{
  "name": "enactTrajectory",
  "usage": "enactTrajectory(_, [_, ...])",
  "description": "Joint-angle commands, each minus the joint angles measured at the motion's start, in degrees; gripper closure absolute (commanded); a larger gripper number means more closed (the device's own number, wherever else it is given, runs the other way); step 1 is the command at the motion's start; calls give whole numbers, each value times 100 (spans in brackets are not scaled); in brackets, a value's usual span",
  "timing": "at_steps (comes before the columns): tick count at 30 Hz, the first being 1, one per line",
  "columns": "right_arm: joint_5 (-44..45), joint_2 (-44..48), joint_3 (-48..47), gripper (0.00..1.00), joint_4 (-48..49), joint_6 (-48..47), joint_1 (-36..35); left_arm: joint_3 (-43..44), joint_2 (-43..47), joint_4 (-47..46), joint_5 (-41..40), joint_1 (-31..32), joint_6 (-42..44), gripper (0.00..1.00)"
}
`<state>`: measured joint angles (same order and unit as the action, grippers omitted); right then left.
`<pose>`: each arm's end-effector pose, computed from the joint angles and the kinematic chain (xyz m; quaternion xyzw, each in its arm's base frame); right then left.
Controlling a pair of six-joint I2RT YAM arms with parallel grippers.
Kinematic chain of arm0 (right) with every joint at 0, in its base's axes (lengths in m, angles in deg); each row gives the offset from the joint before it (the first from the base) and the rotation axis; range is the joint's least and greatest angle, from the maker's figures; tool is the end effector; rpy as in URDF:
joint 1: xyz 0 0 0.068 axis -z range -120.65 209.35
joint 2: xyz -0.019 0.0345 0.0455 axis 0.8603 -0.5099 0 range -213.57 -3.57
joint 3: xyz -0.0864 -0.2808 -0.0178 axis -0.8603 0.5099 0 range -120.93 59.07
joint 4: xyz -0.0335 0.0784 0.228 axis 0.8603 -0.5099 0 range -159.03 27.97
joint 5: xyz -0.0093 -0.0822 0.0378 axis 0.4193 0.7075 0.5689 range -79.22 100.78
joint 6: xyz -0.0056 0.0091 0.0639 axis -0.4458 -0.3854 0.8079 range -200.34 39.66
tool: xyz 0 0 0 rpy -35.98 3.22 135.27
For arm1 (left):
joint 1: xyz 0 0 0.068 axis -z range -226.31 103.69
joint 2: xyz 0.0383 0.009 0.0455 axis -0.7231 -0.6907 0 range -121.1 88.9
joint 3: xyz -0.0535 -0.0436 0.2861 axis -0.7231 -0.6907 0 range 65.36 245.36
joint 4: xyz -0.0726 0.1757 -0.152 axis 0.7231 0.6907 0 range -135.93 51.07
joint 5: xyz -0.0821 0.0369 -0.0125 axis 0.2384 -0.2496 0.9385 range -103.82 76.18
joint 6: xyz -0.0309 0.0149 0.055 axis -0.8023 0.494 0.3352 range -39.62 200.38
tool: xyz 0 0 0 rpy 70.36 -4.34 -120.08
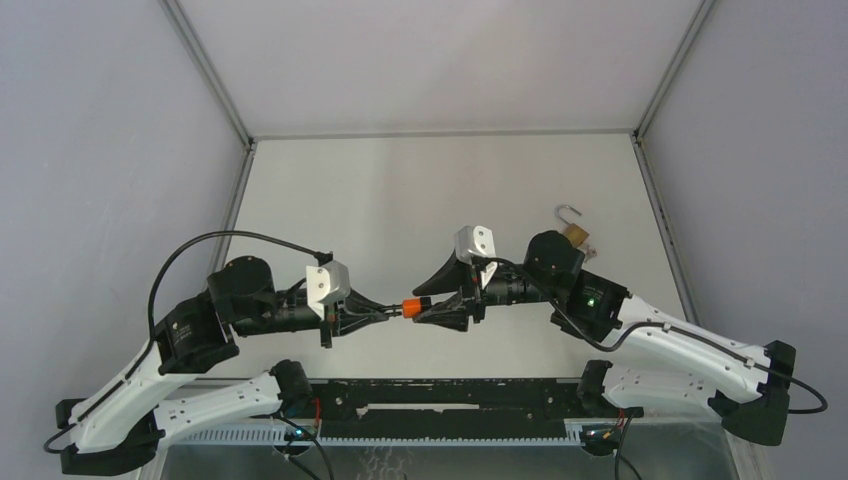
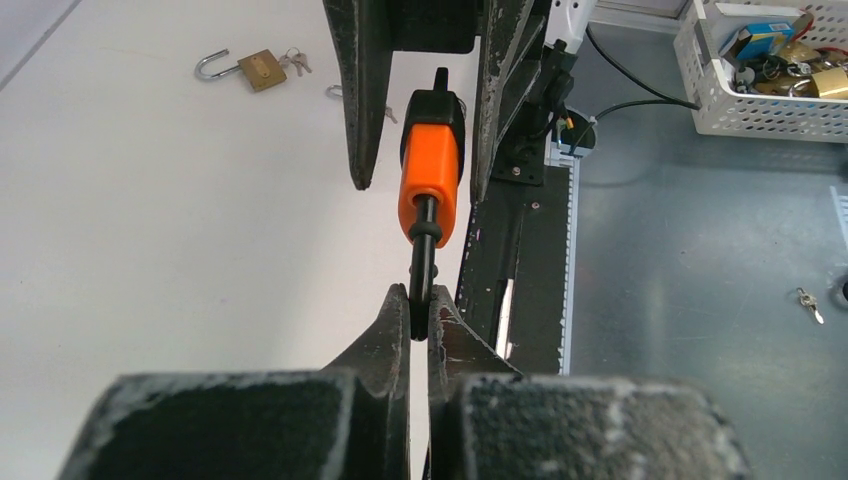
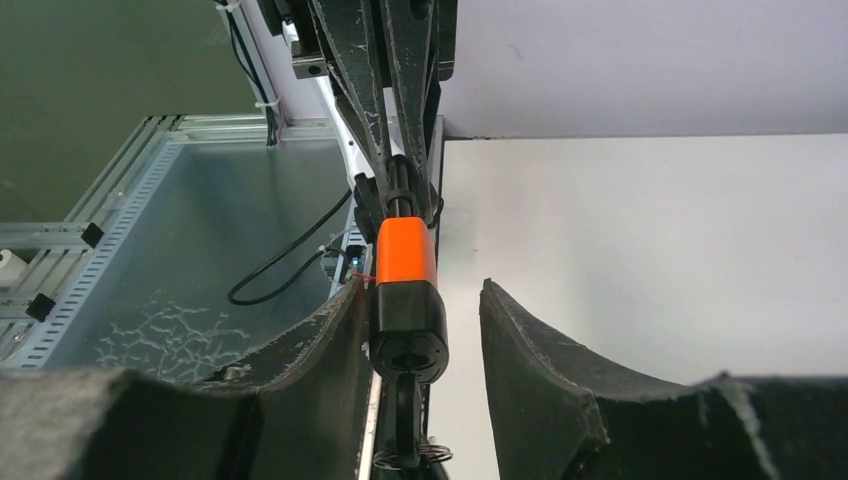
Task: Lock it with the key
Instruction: Lock the lock.
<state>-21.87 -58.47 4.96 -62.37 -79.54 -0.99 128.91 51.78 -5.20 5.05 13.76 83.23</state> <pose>0.0746 0.1860 0.4024 -0.5110 0.4972 0.5145 0.4765 0.0284 -0.0820 0.4103 0.4924 0.6119 -0.4035 0.4694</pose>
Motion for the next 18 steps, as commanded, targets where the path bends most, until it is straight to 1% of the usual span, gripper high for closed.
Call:
enactTrajectory(1, [-99,-54,-21,46,328,83,42,192,27,-601,210,-13,-128,100])
enactTrajectory(13, [-124,-20,-16,32,61,52,136,219,26,-575,215,-13,-66,100])
enactTrajectory(15, [-134,-30,-20,32,60,67,131,232,19,-573,216,-12,-58,100])
enactTrajectory(16, [-151,-30,-21,33,60,63,136,236,21,-576,217,-13,-57,100])
enactTrajectory(18, [-182,-29,-21,41,60,85,132,230,20,-571,222,-14,-50,100])
